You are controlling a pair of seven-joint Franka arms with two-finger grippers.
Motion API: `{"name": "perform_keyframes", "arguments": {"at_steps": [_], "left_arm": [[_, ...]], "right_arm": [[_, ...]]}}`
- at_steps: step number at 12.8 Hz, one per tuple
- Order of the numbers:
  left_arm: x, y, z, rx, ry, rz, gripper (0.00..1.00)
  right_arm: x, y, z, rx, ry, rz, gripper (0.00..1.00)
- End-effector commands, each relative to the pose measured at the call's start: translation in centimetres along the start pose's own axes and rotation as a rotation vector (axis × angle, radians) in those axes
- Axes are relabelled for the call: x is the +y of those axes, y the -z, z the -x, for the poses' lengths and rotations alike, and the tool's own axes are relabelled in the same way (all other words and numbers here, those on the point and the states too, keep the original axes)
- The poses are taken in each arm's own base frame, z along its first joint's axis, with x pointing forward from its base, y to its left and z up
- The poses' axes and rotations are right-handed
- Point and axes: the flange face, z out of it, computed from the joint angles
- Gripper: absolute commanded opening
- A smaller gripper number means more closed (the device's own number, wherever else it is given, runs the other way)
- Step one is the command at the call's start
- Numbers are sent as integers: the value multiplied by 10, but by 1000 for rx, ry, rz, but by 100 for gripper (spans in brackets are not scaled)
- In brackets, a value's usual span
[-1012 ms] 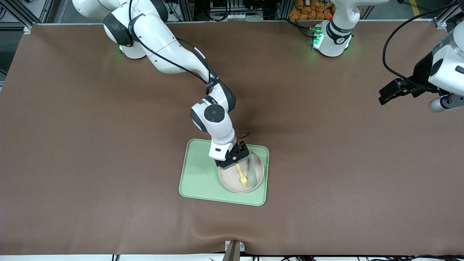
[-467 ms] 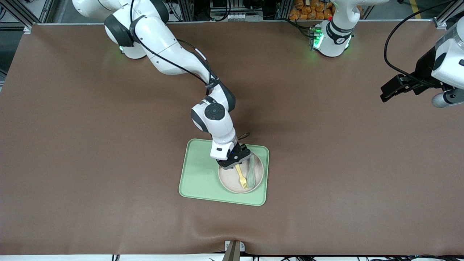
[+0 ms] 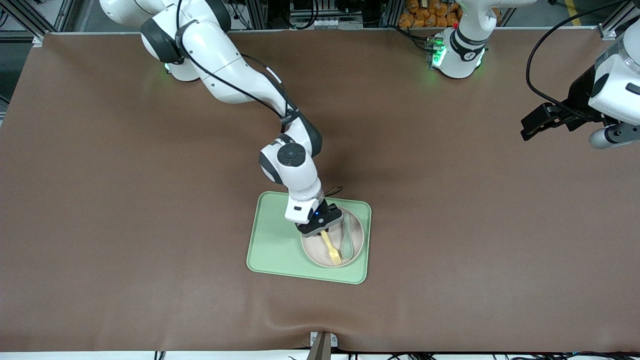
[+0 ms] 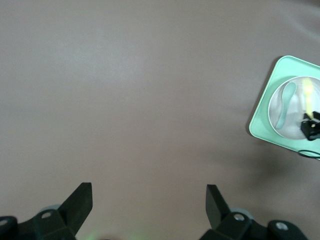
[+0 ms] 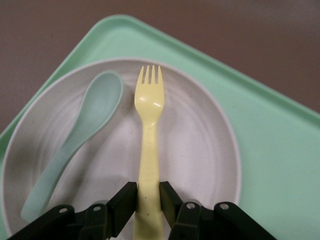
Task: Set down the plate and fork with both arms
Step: 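Lower the right gripper and grasp the yellow fork on the plate, then move the fork with the right gripper beside the plate on the tray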
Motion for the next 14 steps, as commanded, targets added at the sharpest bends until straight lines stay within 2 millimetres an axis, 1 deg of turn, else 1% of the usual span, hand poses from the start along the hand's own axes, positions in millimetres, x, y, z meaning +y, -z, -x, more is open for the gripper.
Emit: {"name": "perform_keyframes", "arguments": {"at_steps": [1, 2, 3, 4, 5, 6, 7, 8, 10, 11, 12, 13, 14], "left_arm": [[0, 3, 2, 9, -16, -8, 100], [0, 3, 2, 9, -19, -8, 100], [2, 3, 4, 10, -20, -11, 100], [2, 4, 4, 13, -20, -12, 100], [1, 4, 4, 11, -17, -13, 100], [1, 4, 4, 7, -19, -10, 100], [0, 4, 5, 6, -18, -12, 100], [1, 4, 5, 6, -15, -12, 100], [9, 1, 8, -1, -25, -10, 100], [9, 1, 8, -2, -25, -9, 100], [11, 1, 9, -2, -27, -7, 100], [12, 1, 8, -3, -28, -7, 100], [12, 0, 8, -4, -28, -7, 100]], "right_arm": [[24, 49, -11, -20, -62, 6, 0], [26, 61, -15, -44, -110, 13, 0], [29, 71, -16, -82, -202, 31, 0], [38, 71, -10, -126, -333, 71, 0], [55, 68, -3, -141, -481, 120, 0], [59, 62, 10, -163, -549, 147, 0], [67, 51, 25, -194, -561, 168, 0], [75, 46, 31, -207, -573, 179, 0], [81, 36, 41, -223, -579, 188, 0], [89, 31, 45, -232, -587, 195, 0], [92, 31, 44, -235, -593, 195, 74], [95, 35, 42, -236, -602, 193, 100], [100, 41, 38, -234, -597, 189, 100]]}}
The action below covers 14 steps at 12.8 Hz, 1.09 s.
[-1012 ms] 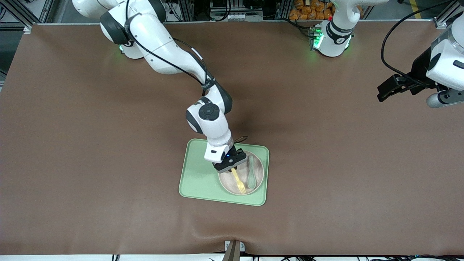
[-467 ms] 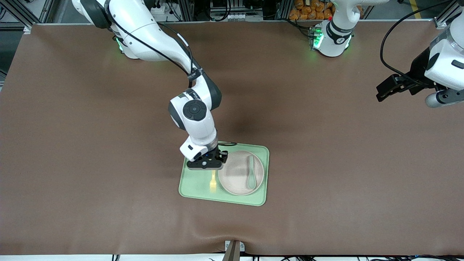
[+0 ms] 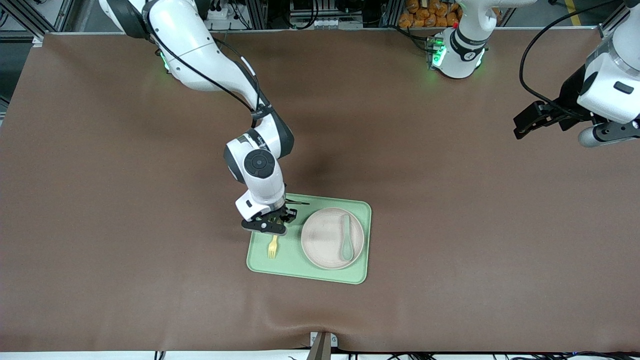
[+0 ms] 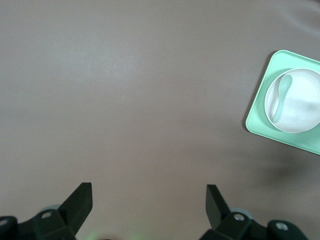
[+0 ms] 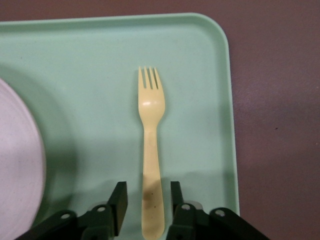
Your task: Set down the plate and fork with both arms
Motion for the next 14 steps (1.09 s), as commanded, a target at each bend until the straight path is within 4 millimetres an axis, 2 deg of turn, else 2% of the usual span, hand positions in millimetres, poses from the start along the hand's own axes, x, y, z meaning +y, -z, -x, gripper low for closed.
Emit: {"name": "perform_keyframes", "arguments": {"at_steps": [1, 2, 3, 7, 12, 14], "left_arm": [[-1, 1, 3, -2, -2, -8, 100], [-2, 1, 3, -2, -5, -8, 100], [-3, 3, 2, 2, -5, -7, 100], [-2, -2, -2, 5, -6, -13, 100], [-5, -1, -3, 8, -5, -12, 100], [-6, 0, -2, 9, -4, -14, 100]], "right_arm": [[17, 30, -13, -8, -17, -6, 100], [29, 41, -19, -31, -2, 12, 100], [49, 55, -30, -37, 12, 17, 100], [162, 108, -42, -31, 130, -8, 100], [305, 166, -13, -76, 222, -44, 100], [361, 189, -14, -158, 245, -85, 100]]}}
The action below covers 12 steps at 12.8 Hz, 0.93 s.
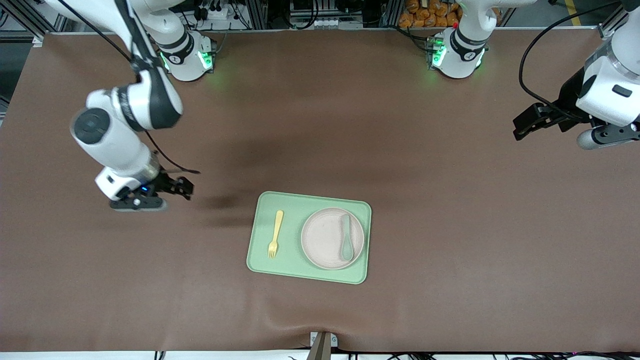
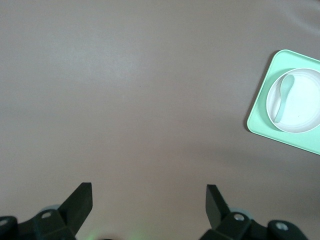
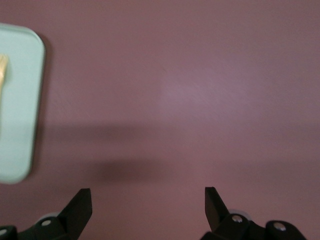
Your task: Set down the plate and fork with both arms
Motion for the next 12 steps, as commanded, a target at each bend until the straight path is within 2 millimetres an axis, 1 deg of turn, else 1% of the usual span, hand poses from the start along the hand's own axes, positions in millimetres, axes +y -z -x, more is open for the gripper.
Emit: {"name": "perform_keyframes", "arguments": {"at_steps": [1, 2, 3, 4, 5, 6, 7, 8, 9, 10, 11, 12], "left_arm": [[-2, 2, 1, 9, -13, -15, 100], [-1, 3, 4, 8, -16, -16, 100], [0, 3, 5, 6, -18, -17, 100], [1, 3, 6, 4, -19, -18, 100], [2, 1, 7, 0, -22, -20, 100], [3, 3, 10, 2, -27, -22, 100], [9, 5, 14, 4, -39, -19, 100], [9, 5, 16, -5, -39, -23, 100], [8, 7, 18, -10, -39, -26, 100], [6, 11, 21, -6, -36, -26, 100], [4, 13, 21, -3, -34, -25, 100], [4, 13, 21, -3, -35, -25, 100]], "right_arm": [[59, 40, 34, -62, 26, -87, 100], [76, 59, 38, -100, 17, -99, 100], [91, 88, 36, -137, 13, -108, 100], [104, 123, 31, -165, 26, -111, 100], [114, 158, 27, -165, 37, -102, 100], [120, 184, 25, -163, 48, -58, 100], [121, 203, 25, -163, 49, -23, 100], [117, 221, 26, -168, 47, -15, 100], [114, 232, 27, -174, -8, -9, 100], [110, 239, 29, -183, -103, -5, 100], [100, 239, 29, -196, -137, -1, 100], [97, 242, 32, -208, -134, 0, 100]]}}
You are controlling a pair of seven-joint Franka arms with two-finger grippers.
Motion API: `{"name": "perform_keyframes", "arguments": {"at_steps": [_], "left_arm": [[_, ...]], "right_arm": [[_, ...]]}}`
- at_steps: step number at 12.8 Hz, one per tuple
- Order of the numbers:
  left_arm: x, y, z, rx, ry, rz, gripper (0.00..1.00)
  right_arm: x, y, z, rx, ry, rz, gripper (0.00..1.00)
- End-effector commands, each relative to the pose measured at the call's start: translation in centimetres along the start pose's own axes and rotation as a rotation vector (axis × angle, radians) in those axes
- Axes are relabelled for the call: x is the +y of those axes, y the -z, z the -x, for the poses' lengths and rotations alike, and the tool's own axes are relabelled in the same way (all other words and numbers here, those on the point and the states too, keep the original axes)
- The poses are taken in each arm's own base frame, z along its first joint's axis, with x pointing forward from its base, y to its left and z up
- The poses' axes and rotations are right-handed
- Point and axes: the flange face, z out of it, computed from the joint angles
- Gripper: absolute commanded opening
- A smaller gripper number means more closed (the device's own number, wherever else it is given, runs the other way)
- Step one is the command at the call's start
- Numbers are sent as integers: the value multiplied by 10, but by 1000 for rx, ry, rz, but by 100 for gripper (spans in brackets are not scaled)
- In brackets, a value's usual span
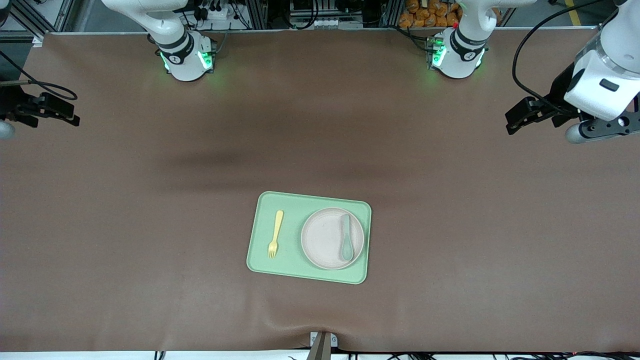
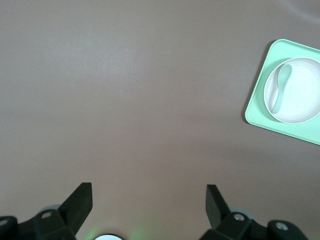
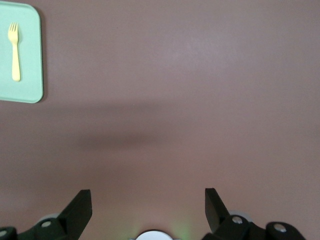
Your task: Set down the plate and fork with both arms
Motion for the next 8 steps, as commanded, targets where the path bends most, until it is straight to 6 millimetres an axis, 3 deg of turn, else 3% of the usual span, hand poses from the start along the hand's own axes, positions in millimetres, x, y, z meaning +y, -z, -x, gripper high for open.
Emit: {"name": "perform_keyframes", "arguments": {"at_steps": [1, 3, 8], "left_arm": [[-6, 9, 11, 6, -14, -21, 100], [-6, 10, 12, 0, -18, -24, 100], [-8, 10, 12, -5, -9, -29, 100]], "right_arm": [[-9, 3, 0, -33, -33, 24, 100], [-7, 8, 1, -24, 56, 39, 100], [-8, 11, 3, -19, 57, 38, 100]]}}
